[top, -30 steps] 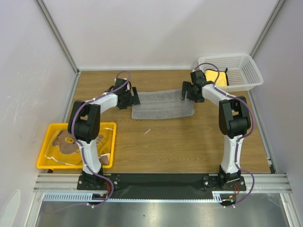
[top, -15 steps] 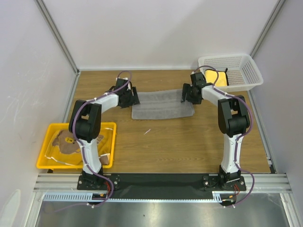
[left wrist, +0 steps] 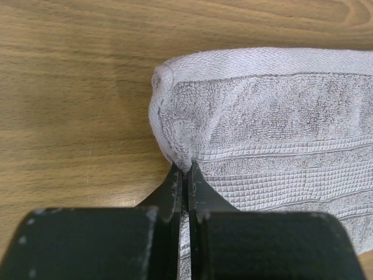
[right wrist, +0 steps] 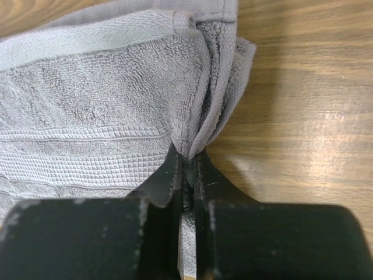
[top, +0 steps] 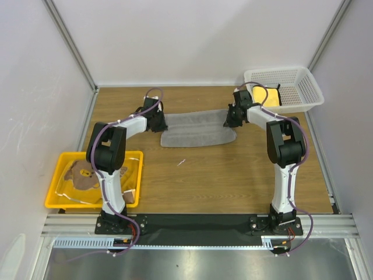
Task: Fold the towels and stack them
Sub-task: Neatly place the folded towel into the bin
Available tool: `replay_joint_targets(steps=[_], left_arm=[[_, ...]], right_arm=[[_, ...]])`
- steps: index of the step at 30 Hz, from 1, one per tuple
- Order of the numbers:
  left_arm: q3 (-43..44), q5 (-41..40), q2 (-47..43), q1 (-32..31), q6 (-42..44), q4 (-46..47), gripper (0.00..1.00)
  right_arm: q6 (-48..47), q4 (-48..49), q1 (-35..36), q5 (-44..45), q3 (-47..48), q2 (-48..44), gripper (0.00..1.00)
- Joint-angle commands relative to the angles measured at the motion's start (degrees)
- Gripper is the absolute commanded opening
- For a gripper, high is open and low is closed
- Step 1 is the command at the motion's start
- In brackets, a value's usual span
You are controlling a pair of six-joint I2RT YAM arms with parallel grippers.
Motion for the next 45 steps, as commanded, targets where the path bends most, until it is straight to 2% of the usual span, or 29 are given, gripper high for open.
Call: replay_joint_targets(steps=[1, 8, 16, 20, 27, 31, 32, 35, 40, 45], left_arm=[[-0.01, 1.04, 1.72, -0.4, 0.46, 0.48, 0.0], [3.93, 1.74, -0.56, -0.4, 0.29, 1.18, 0.0], [11.06, 3.24, -1.36, -0.49, -2.26, 3.2, 0.0], [16.05, 3.41, 0.13, -1.89, -3.66, 3.73, 0.0], [28.88, 1.48, 9.44, -7.42, -8.58, 4.44, 0.0], [42.41, 1.3, 18.66, -10.85, -13.15, 3.56, 0.0], [48.18, 1.22, 22.08, -11.47, -14.81, 3.56, 0.0], [57.19, -0.1, 26.57, -14.02, -17.81, 3.73, 0.0], [59.23, -3.17, 27.38, -17.53, -21.6, 7.6, 0.0], [57.74, -6.07, 25.1, -18.42, -20.19, 6.03, 0.0]], right_arm=[[-0.12, -3.16, 0.57, -0.89, 3.39, 1.36, 0.0], [-3.37, -9.4, -1.0, 2.45, 17.7, 1.45, 0.0], [-12.15, -17.66, -5.31, 2.89, 42.47, 4.87, 0.0], [-14.01, -20.39, -7.51, 5.79, 50.48, 6.54, 0.0], [-14.97, -18.2, -14.18, 9.48, 50.42, 5.14, 0.0], [-17.08, -16.62, -19.71, 12.82, 50.07, 4.79, 0.0], [-17.61, -15.92, -20.51, 13.61, 49.89, 4.79, 0.0], [-19.1, -13.11, -23.15, 13.8, 49.54, 6.1, 0.0], [-16.91, -8.71, -26.5, 8.36, 48.05, 11.37, 0.0], [-16.03, -7.48, -25.63, 1.75, 46.03, 16.73, 0.0]])
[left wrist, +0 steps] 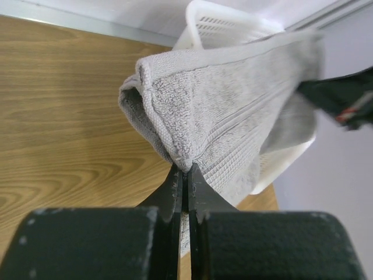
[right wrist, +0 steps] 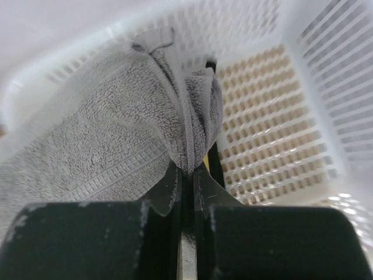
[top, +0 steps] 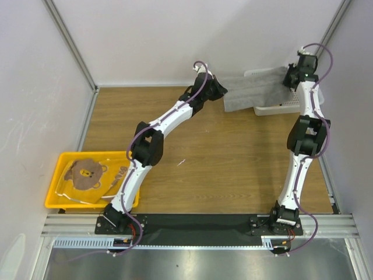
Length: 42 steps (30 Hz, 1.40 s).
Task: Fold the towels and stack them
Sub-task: Neatly place the folded towel into the bin
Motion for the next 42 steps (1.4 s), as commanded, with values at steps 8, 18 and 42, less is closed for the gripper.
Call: replay_joint_targets(steps=[8, 18, 42], left_arm=[[-3.4, -9.2, -10.45, 1.27, 6.11, -6.3, 0.0], [-24.12, -15.44, -25.36, 5.75, 7.96, -10.8, 0.0], [-44.64, -11.32, -51.51, 15.0, 21.23, -13.17, 0.0]], right_arm=[[3.26, 6.7, 5.74, -5.65, -8.64, 2.49, 0.0], [10.81, 10.83, 14.35, -8.82, -28.24, -7.08, 0.0], [24.36, 3.28, 28.96, -0.21, -34.94, -25.71, 0.0]])
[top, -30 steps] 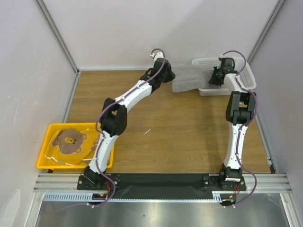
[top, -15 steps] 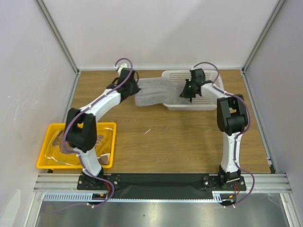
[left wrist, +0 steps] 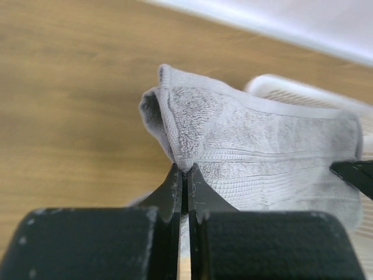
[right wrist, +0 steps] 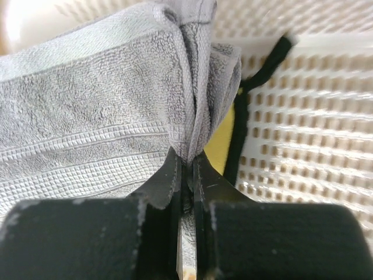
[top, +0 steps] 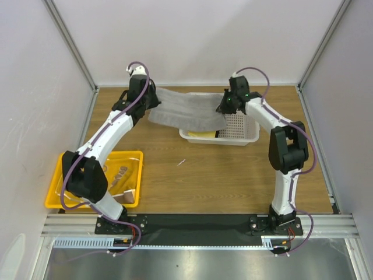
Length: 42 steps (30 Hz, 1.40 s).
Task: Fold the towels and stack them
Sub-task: Neatly place the folded towel into the bin
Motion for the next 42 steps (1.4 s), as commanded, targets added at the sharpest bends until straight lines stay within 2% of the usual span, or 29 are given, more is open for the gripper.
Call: replay_joint_targets(steps=[1, 12, 16, 26, 39, 41, 42], left_arm=[[7.71, 2.63, 0.51, -1.91, 1.63, 1.82, 0.0], [20.55, 2.89, 13.78, -9.29, -2.94, 0.59, 0.0], [23.46, 2.1, 18.18, -10.7, -5.49, -2.83, 0.0], [20.31, -0.01, 21.0, -10.96, -10.06, -8.2, 0.0], [18.98, -1.5, 24.95, -11.75, -7.87, -8.29, 0.01], [19.42, -2.55, 25.22, -11.67, -6.91, -8.55, 0.06], [20.03, -3.69, 25.22, -11.75, -6.55, -8.99, 0.12]], right_arm=[[-0.38, -4.24, -2.15, 3.03, 3.97, -7.98, 0.0], [-4.86, -8.9, -11.2, 3.12, -1.13, -12.2, 0.0], [-6.71, -10.92, -12.96, 3.74, -1.04, -12.03, 0.0], [-8.64, -12.95, -14.28, 3.47, -2.88, -10.36, 0.0], [-9.96, -13.83, -12.7, 5.84, -4.12, -8.16, 0.0], [-10.75, -14.18, -12.44, 6.02, -3.33, -7.11, 0.0], [-11.1, -14.53, -12.35, 5.93, -2.81, -6.67, 0.0]])
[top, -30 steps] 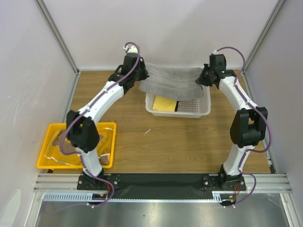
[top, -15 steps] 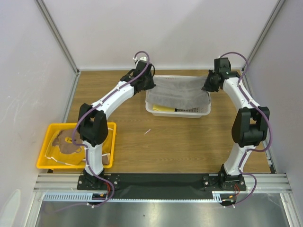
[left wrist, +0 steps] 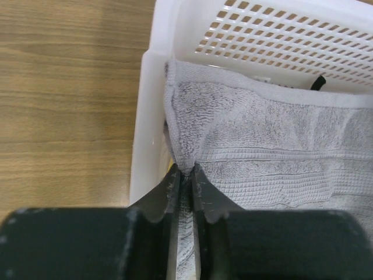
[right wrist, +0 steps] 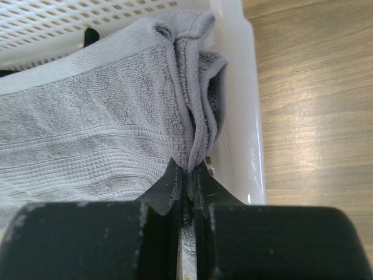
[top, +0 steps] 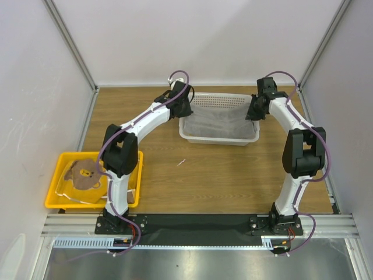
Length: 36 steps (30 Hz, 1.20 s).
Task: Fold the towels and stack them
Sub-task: Neatly place the folded towel into the bin
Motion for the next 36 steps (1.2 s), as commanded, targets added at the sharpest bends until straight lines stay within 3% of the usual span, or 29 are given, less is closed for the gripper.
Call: replay_joint_targets(steps=[1, 2, 3, 4, 5, 6, 10, 12, 17, 22, 30, 36], left_arm=[[1.61, -4.75, -0.14, 0.02, 2.37, -0.6, 0.16], [2.14, -5.36, -0.05, -0.06, 3.16, -0.86, 0.21], [3.27, -6.06, 0.04, -0.06, 3.51, -1.3, 0.34], [3.81, -6.16, 0.04, -0.06, 3.95, -1.3, 0.41], [4.34, -6.07, -0.05, 0.02, 4.82, -1.39, 0.48], [5.3, -5.9, -0.57, -0.06, 5.18, -1.39, 0.67], [8.28, -5.19, -2.24, -0.15, 6.41, -1.92, 0.83], [9.95, -5.8, -3.03, -0.15, 7.38, -2.7, 0.89], [10.23, -9.31, -6.72, -0.06, 9.66, -5.08, 0.9], [3.23, -9.41, -8.39, 0.02, 8.62, -7.1, 0.87], [-8.31, -2.64, -9.72, 1.52, 4.83, -0.08, 0.54], [-12.62, -0.62, -8.22, 1.52, 3.52, 3.96, 0.38]], right_arm=[[-2.32, -1.87, 0.61, 1.61, 3.82, 1.7, 0.03], [-2.67, -2.32, 0.61, 1.52, 4.53, 2.4, 0.09], [-3.37, -2.76, 0.7, 1.61, 5.32, 2.67, 0.17], [-3.72, -3.98, 0.7, 1.61, 7.24, 3.02, 0.31], [-3.99, -4.6, 0.88, 1.61, 8.13, 3.29, 0.39], [-4.77, -5.22, 0.88, 1.61, 9.27, 3.46, 0.53], [-6.62, -8.81, 0.88, 0.64, 14.98, 3.38, 0.69], [-6.72, -9.79, 0.53, 0.9, 18.15, 3.38, 0.71], [-4.97, -13.22, -0.35, 4.23, 21.59, 3.91, 0.73], [-2.67, -12.0, -2.54, 3.9, 16.33, 2.42, 0.7], [1.36, -5.93, -1.85, 1.34, 7.36, -4.78, 0.65], [4.18, -3.64, -3.07, 2.58, 3.12, -7.52, 0.63]])
